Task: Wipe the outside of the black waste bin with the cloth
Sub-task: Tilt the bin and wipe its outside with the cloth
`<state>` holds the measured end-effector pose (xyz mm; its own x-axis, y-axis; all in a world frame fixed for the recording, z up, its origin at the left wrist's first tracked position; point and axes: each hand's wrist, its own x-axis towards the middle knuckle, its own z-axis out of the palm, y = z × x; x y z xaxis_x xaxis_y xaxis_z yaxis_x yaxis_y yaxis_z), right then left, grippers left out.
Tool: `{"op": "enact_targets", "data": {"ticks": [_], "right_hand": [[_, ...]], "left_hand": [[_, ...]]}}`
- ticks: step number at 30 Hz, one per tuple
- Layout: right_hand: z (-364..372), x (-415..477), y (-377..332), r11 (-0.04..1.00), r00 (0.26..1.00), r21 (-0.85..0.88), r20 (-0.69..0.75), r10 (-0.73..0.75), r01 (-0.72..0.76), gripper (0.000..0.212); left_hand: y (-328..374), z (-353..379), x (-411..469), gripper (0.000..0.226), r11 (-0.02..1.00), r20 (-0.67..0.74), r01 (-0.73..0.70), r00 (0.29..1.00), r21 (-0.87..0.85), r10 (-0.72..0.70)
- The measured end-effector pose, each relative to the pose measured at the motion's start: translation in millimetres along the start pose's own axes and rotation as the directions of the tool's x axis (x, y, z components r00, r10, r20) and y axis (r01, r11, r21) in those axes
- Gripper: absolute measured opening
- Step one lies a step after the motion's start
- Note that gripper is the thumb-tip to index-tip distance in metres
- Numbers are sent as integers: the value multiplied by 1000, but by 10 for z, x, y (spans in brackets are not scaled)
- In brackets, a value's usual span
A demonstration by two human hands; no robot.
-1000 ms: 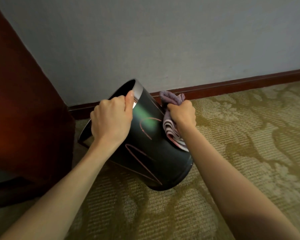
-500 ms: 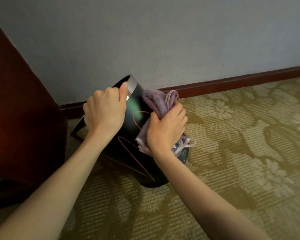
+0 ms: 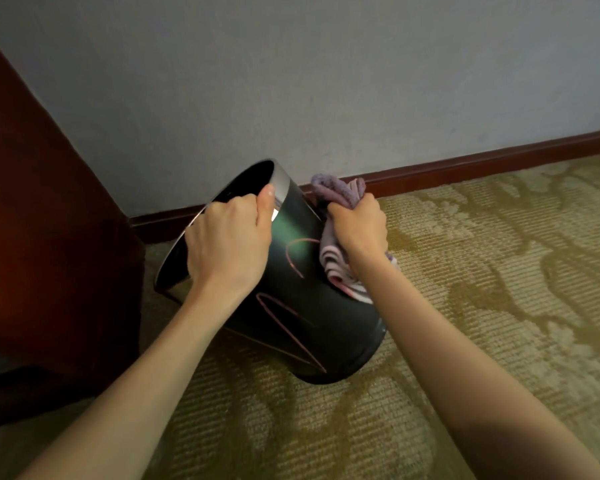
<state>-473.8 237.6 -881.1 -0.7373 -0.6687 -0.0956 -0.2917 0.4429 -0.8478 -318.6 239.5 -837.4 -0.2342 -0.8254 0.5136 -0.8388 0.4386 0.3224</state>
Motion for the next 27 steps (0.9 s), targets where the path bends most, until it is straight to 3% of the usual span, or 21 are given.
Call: {"op": "enact_targets", "data": {"ticks": [3, 8, 12, 16, 24, 27], "right_hand": [[-60, 124, 68, 996, 994, 22, 76, 82, -84, 47], [-106, 23, 142, 990, 992, 67, 16, 126, -127, 38], [-109, -240, 87, 994, 995, 94, -85, 59, -51, 46], [-134, -479, 32, 985, 996, 169, -90, -6, 21, 55], [-81, -512, -11, 992, 976, 24, -182, -120, 126, 49], [-85, -299, -83, 996, 986, 6, -142, -88, 90, 45]], "left_hand": [[70, -27, -67, 49, 999, 13, -44, 999, -14, 44], [123, 0, -34, 51, 999, 34, -36, 999, -21, 36], [138, 75, 50, 51, 1000, 23, -5, 1000, -20, 5], [141, 135, 154, 54, 1000, 11, 14, 1000, -5, -14], [155, 120, 125, 53, 1000, 38, 9, 999, -17, -8], [145, 84, 86, 51, 998, 74, 7, 997, -60, -3]]}}
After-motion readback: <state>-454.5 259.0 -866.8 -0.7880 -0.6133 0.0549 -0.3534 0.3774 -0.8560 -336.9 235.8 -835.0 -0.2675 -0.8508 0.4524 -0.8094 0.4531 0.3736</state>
